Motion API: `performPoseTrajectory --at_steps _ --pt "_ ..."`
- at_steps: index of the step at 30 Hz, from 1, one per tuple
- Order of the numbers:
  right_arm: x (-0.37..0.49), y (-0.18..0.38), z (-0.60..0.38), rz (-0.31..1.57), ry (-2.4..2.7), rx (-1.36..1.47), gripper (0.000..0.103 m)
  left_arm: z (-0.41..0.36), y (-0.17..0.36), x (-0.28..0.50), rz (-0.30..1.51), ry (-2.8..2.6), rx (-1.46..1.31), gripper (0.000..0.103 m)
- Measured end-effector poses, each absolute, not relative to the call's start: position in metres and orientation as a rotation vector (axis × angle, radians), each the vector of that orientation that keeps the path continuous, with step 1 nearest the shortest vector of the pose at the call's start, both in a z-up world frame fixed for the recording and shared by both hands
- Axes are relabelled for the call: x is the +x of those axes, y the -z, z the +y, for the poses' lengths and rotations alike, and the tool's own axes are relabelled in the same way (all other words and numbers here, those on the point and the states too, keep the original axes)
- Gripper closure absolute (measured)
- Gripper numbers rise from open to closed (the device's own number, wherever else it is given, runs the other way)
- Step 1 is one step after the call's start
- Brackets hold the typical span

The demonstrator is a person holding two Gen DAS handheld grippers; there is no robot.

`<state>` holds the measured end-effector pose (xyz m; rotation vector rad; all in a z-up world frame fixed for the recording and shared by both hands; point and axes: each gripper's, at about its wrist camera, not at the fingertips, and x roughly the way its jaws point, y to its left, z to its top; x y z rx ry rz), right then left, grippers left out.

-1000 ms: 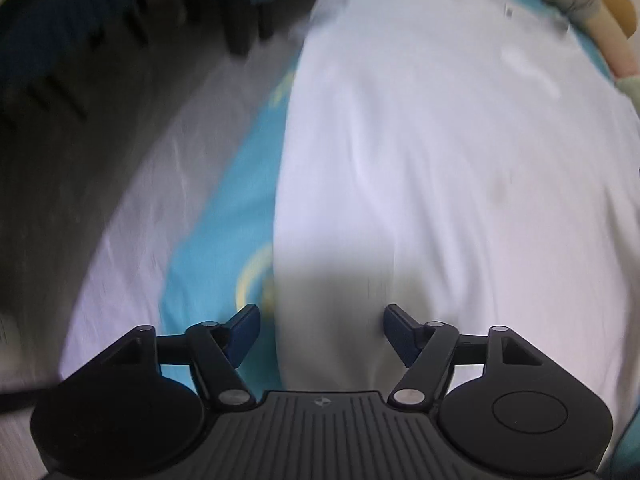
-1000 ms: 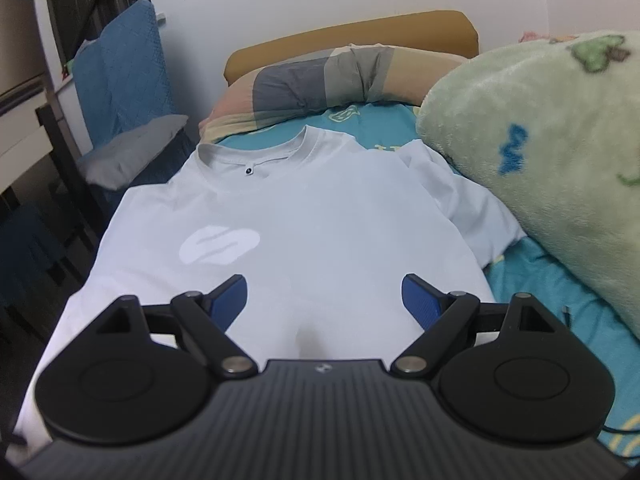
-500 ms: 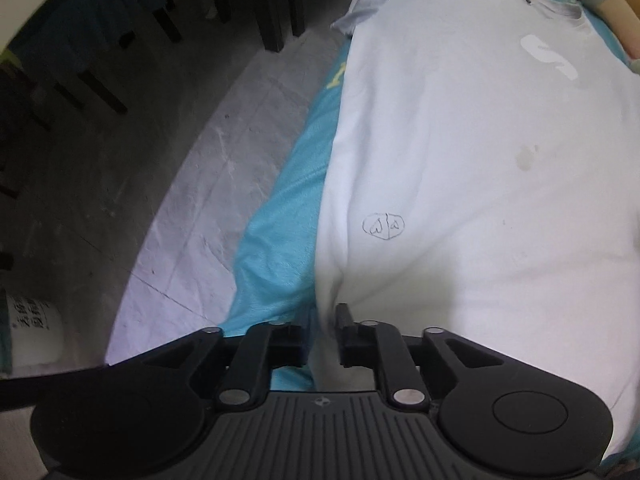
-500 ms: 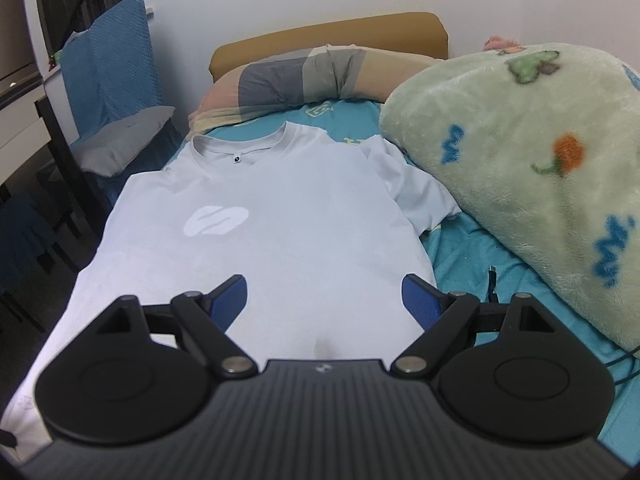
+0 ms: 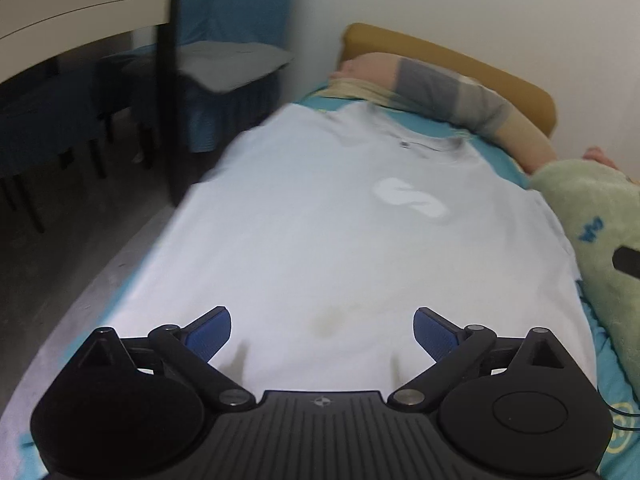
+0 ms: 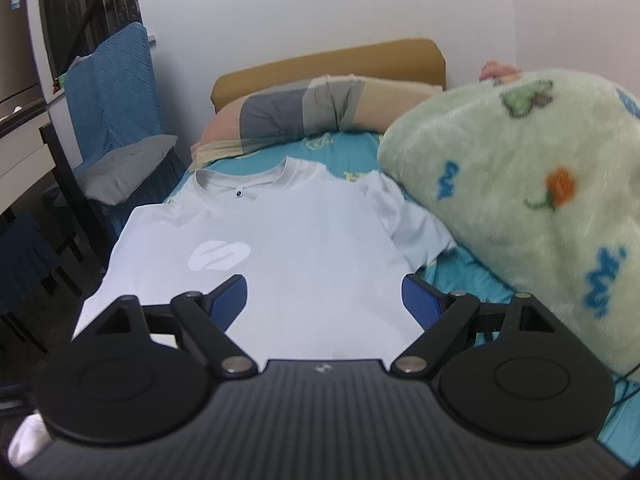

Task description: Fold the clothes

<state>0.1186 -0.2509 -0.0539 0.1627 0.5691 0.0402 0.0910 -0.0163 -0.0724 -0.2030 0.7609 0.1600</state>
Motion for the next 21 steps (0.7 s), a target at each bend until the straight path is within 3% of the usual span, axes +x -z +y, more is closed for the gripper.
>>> performPoseTrajectory --at_steps 8,21 --pt "0.126 0.063 -0.263 0.564 -0.03 0.184 0.017 -0.072 0.157 0.155 0.702 -0.164 -0.063 0.0" --pt "0.126 0.063 -0.28 0.558 -0.03 0.255 0.017 -0.061 0.174 0.144 0.691 -0.167 -0.038 0.0"
